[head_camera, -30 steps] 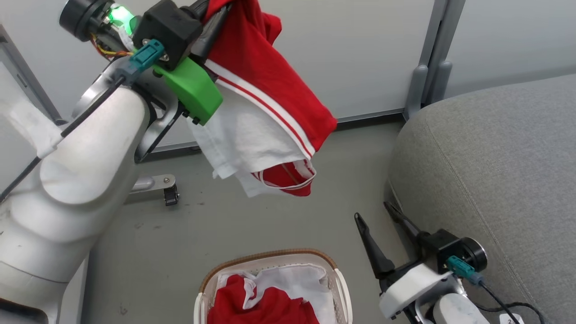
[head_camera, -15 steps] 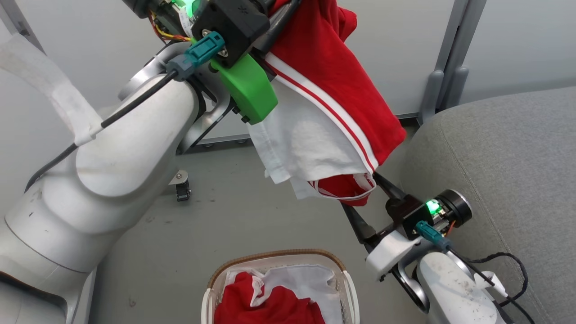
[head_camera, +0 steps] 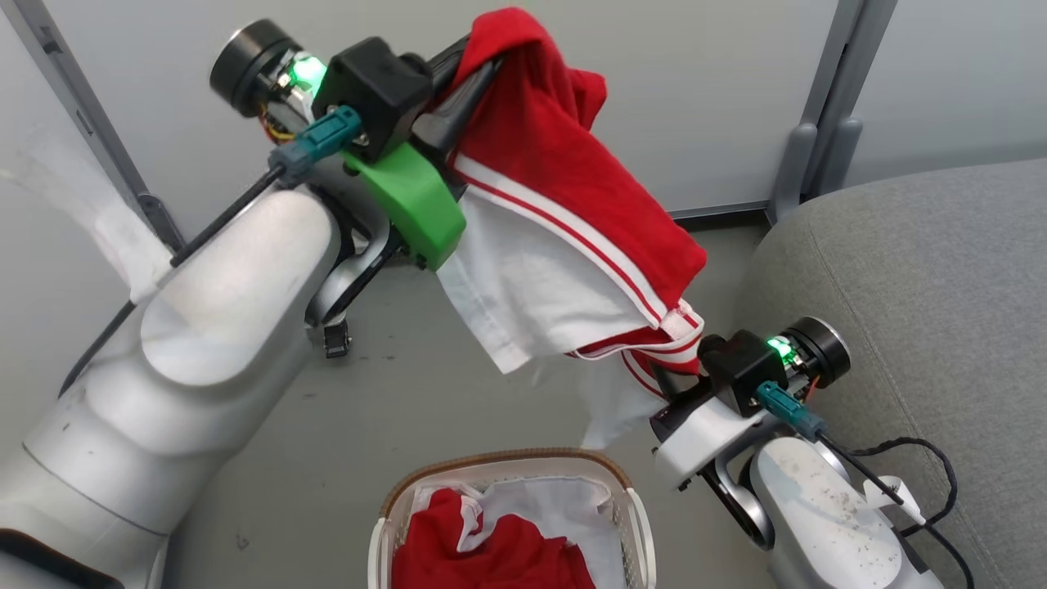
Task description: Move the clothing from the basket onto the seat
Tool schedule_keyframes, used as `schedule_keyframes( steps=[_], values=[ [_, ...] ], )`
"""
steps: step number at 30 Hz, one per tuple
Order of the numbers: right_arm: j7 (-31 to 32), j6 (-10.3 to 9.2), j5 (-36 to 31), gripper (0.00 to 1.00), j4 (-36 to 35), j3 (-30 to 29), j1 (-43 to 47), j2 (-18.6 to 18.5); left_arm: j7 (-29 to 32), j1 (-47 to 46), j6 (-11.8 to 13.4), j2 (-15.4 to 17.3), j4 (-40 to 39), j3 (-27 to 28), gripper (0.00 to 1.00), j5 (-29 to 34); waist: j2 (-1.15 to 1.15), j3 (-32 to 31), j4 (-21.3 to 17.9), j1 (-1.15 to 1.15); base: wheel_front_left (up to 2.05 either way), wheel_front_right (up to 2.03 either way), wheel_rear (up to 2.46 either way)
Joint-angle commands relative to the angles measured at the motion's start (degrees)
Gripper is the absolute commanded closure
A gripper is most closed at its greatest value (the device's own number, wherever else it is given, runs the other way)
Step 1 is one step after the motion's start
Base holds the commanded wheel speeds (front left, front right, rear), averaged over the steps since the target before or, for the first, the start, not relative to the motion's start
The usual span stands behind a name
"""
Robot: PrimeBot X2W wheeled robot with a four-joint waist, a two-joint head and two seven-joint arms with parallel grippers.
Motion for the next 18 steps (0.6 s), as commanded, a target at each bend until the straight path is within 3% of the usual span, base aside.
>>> schedule_keyframes(
  steps=[1, 3, 5, 6, 7, 18],
  values=[
    [-0.26, -0.08, 0.53, 1.00, -0.63, -0.04, 0.05, -0.25, -0.86, 2.12, 0.36, 0.52, 1.14, 0.23, 0.96, -0.81, 0.00, 0.23, -0.29, 0.00, 0.00, 0.00, 0.00],
    [-0.26, -0.08, 0.84, 1.00, -1.16, -0.28, 0.39, -0.25, -1.99, 4.05, 0.39, 0.81, 2.91, 0.08, 0.94, -1.43, 0.00, 0.42, -0.51, 0.00, 0.00, 0.00, 0.00],
    [-0.26, -0.08, 1.03, 1.00, -1.66, -0.69, 0.75, -0.25, -3.14, 6.05, 0.32, 0.72, 4.48, 0.03, 0.66, -2.14, 0.00, 0.58, -0.71, 0.00, 0.00, 0.00, 0.00],
    [-0.26, -0.08, 1.22, 1.00, -1.95, -1.06, 0.95, -0.25, -3.90, 7.17, 0.28, 0.67, 5.25, -0.06, 0.27, -2.51, 0.00, 0.64, -0.80, 0.00, 0.00, 0.00, 0.00],
    [-0.26, -0.08, 1.27, 1.00, -2.15, -1.29, 1.08, -0.25, -4.57, 8.08, 0.22, 0.52, 5.78, -0.08, 0.00, -2.95, 0.00, 0.67, -0.87, 0.00, 0.00, 0.00, 0.00],
    [-0.26, -0.08, 1.89, 1.00, -4.00, -5.22, 3.62, -0.23, -8.93, 22.51, 0.85, -3.13, 8.59, 0.40, 0.00, -7.52, 0.00, 0.08, -0.63, 0.00, 0.00, 0.00, 0.00]
  ],
)
